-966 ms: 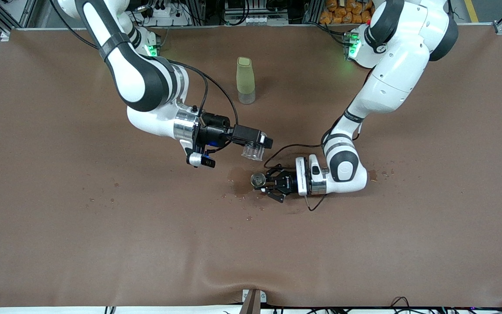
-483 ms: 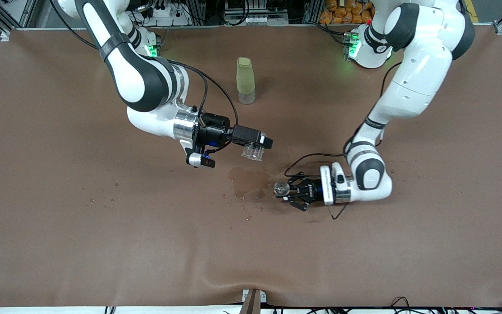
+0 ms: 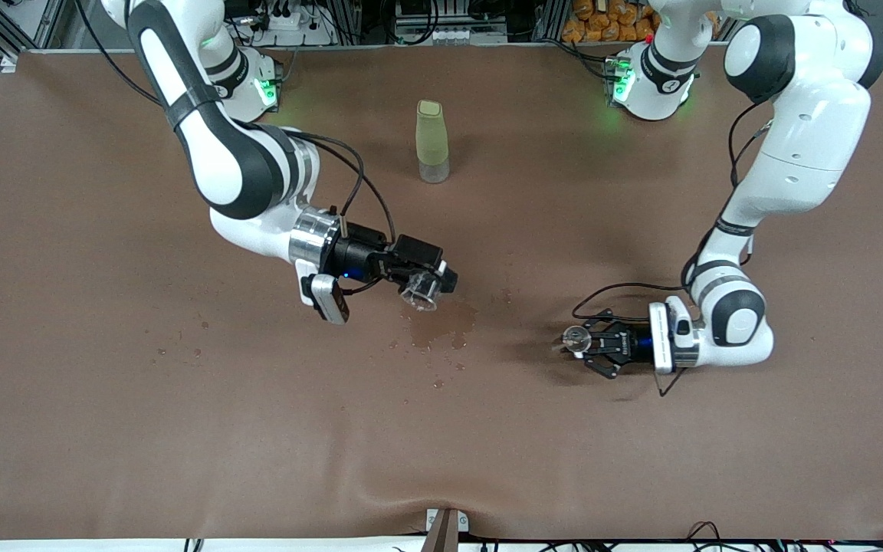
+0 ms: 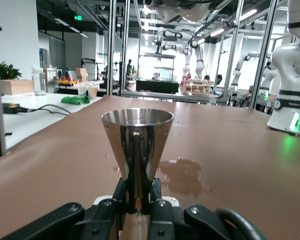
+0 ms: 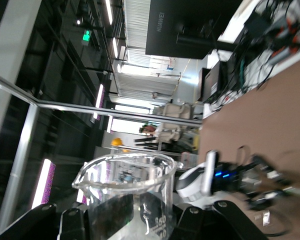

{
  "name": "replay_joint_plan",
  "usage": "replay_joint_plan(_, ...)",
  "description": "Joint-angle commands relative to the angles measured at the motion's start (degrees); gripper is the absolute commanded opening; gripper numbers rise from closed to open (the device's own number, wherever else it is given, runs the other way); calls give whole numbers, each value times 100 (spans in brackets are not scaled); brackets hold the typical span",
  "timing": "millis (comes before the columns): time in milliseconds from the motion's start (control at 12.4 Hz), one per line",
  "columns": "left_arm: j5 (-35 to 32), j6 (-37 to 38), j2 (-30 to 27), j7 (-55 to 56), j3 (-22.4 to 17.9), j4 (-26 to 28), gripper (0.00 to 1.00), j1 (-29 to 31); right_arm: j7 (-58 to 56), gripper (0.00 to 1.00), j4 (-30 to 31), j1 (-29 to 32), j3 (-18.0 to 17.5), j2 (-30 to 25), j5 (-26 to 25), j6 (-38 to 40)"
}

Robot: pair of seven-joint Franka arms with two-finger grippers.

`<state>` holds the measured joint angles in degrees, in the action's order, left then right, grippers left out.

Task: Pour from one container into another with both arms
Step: 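Turn the beaker upright while both grippers draw apart, then lower the jigger with the left gripper while the right gripper lowers the beaker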

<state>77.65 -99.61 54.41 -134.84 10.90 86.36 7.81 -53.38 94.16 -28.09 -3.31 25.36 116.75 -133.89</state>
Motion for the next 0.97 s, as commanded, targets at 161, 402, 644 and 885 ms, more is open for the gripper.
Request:
replay_joint_plan(161, -1004, 530, -71, 37, 35, 127, 0, 913, -726, 0, 50, 882, -64, 22, -1766, 196)
replay_joint_plan(402, -1812, 618, -27, -7, 35, 100, 0, 1440, -1314, 0, 67, 1663, -64, 153, -2540, 748)
replay_joint_plan(644, -2201, 618, 8, -375, 26, 91, 0, 1696, -1919, 0, 32, 2454, -64, 486, -3209, 1557)
replay_joint_plan(885, -2368, 838, 148, -744, 35, 83, 0, 2021, -2868, 0, -143, 3184, -64, 926, -3771, 2155)
